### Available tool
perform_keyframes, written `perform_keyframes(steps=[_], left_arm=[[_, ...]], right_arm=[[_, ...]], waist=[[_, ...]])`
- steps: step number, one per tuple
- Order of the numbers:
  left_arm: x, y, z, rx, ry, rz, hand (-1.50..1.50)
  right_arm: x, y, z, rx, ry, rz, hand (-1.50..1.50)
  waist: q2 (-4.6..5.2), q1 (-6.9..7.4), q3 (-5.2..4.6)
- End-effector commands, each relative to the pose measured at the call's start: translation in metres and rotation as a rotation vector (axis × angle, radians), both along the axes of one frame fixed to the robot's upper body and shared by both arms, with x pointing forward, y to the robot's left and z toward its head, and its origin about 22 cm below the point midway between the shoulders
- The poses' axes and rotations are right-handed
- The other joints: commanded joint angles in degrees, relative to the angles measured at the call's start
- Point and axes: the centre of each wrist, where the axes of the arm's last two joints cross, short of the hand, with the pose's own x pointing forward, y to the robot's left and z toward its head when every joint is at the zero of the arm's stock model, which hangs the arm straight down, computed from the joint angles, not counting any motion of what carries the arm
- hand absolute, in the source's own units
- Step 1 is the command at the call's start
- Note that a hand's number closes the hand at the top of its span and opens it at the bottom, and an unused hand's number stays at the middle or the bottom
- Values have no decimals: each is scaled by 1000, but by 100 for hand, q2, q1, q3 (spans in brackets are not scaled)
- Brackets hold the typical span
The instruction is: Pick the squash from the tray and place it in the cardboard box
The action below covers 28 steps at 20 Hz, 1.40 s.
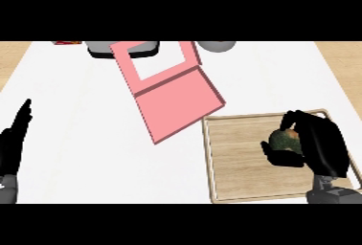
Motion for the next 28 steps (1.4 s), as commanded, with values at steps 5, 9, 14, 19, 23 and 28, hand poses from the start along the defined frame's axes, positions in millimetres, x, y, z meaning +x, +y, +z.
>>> perform_keyframes(steps=[5, 9, 14, 19, 23, 28], left_arm=[[9, -16, -8, 11, 3, -33, 0], [10, -11, 9, 11, -7, -41, 0], [15, -17, -5, -11, -5, -43, 0], [9, -9, -5, 21, -10, -55, 0], [16, -17, 8, -15, -18, -89, 0], [30, -22, 6, 10, -29, -61, 0]], right_arm=[[-12, 50, 71, 33, -204, 90, 150], [-13, 97, 95, 111, -178, 145, 150], [29, 121, 121, 262, -180, 160, 150], [69, 153, 130, 335, -177, 127, 150], [107, 175, 143, 409, -124, 99, 150], [146, 178, 118, 460, -104, 107, 150]], waist=[[59, 208, 10], [52, 247, 11], [71, 277, 11], [78, 320, 11], [98, 420, 11], [111, 349, 11]])
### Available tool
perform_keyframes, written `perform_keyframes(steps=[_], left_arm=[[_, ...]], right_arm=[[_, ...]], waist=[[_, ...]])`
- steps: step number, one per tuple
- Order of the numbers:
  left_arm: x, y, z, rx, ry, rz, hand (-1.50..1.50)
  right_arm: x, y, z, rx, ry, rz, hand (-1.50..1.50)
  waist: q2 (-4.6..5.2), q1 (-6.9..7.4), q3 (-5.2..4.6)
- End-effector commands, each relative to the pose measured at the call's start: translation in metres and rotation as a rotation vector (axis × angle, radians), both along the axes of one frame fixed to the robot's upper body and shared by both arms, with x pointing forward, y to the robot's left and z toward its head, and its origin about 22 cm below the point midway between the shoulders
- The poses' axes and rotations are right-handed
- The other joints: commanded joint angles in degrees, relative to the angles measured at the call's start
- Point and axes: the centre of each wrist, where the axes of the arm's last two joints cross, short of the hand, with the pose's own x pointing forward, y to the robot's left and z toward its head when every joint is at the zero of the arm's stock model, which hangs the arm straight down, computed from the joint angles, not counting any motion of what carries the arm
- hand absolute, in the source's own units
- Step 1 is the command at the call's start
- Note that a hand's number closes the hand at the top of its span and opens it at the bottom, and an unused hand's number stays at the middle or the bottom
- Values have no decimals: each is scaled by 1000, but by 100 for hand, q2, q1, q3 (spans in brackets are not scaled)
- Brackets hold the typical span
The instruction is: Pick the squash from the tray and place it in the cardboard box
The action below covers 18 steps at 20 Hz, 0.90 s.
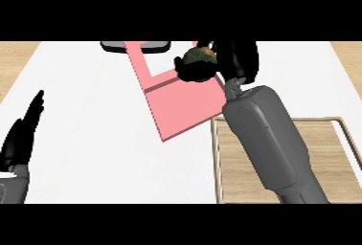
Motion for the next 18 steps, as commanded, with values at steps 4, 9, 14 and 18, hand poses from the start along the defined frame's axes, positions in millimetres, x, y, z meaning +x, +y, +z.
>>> perform_keyframes(steps=[4, 9, 14, 18], left_arm=[[2, -3, -5, -13, 0, -8, 0], [11, 8, 16, 3, 4, -47, 0], [13, -13, 6, -9, -15, -64, 0], [18, -5, 0, -3, -18, -39, 0]], right_arm=[[49, 15, -25, 22, 49, -18, 150], [65, 20, -42, -32, 71, -108, 150], [72, 10, -60, 135, 200, -173, -150], [76, 11, -63, 146, 208, -129, -150]], waist=[[44, 91, -1], [68, 165, -2], [114, 343, 1], [124, 286, -2]])
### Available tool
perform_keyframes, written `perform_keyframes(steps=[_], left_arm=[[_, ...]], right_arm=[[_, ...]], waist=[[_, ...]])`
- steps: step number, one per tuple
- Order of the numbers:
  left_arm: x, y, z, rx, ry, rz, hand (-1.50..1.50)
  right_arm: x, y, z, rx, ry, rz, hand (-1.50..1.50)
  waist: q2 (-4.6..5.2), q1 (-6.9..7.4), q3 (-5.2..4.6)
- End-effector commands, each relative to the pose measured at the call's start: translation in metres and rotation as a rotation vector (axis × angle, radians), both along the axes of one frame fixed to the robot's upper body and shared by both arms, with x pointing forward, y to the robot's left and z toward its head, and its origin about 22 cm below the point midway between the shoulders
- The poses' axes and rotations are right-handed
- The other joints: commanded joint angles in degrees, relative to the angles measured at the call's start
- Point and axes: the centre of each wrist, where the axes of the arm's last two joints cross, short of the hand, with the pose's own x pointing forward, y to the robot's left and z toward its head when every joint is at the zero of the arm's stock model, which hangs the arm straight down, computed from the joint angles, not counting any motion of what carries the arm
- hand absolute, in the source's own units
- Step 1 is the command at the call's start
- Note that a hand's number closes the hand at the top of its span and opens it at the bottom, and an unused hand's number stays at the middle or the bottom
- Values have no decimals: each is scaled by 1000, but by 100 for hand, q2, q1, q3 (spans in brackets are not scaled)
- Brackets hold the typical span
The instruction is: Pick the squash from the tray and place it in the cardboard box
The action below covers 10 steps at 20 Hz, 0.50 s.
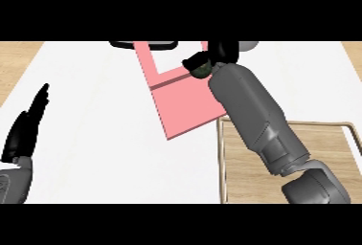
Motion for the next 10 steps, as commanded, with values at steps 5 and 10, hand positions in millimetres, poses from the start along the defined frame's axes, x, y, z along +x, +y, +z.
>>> perform_keyframes(steps=[5, 10], left_arm=[[-9, 5, -5, 13, -5, -16, 0], [-11, -17, -9, 7, -10, -12, 0]], right_arm=[[3, -2, -8, 90, -148, -1, -150], [3, -11, -9, 187, -313, -35, -150]], waist=[[-4, 62, 1], [-42, -20, 10]])
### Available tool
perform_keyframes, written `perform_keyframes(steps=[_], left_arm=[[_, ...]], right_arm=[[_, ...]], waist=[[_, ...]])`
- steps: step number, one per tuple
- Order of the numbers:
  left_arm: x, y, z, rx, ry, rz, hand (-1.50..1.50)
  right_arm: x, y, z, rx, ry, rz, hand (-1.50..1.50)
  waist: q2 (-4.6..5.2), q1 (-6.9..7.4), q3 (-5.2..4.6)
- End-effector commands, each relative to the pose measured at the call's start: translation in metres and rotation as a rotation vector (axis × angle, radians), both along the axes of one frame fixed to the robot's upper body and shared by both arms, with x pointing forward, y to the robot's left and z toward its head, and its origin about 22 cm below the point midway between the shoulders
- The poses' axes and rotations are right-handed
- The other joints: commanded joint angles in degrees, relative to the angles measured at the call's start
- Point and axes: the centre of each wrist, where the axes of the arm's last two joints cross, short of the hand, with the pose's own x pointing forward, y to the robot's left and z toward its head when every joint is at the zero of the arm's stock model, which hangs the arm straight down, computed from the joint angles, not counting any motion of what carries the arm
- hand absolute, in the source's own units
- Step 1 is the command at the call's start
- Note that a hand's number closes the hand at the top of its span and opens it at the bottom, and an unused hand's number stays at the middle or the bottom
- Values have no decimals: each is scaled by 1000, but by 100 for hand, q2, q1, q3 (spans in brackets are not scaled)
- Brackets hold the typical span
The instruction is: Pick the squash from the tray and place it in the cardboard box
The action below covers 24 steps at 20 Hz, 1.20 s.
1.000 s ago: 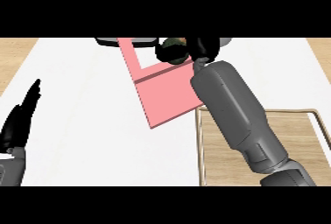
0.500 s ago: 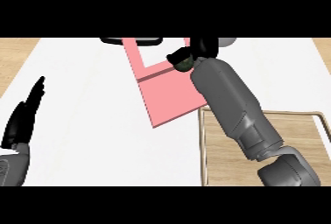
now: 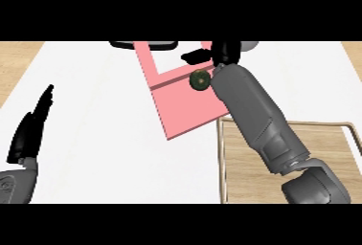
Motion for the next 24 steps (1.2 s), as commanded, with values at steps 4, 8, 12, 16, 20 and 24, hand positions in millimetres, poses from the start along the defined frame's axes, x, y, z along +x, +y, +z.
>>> perform_keyframes(steps=[4, 8, 12, 16, 20, 24], left_arm=[[-10, 12, -14, -2, 28, 46, 0], [-20, 13, 2, -7, 23, 73, 0], [-17, 12, -6, 7, 41, 81, 0], [-30, 15, -13, -1, 36, 100, 0], [-31, 13, -13, -10, 17, 92, 0], [-34, 22, 2, 1, 39, 97, 0]], right_arm=[[2, -8, 15, 207, -163, -53, -150], [-3, -32, 5, 267, -193, -20, -150], [-10, -94, -8, 298, -204, -33, -150], [-25, -130, 0, 294, -171, -82, -150], [-61, -168, -19, 256, -170, -107, -150], [-106, -224, -31, 225, -124, -56, -150]], waist=[[-76, -212, -1], [-149, -365, 2], [-162, -479, 0], [-187, -512, -5], [-175, -507, -5], [-185, -547, -2]])
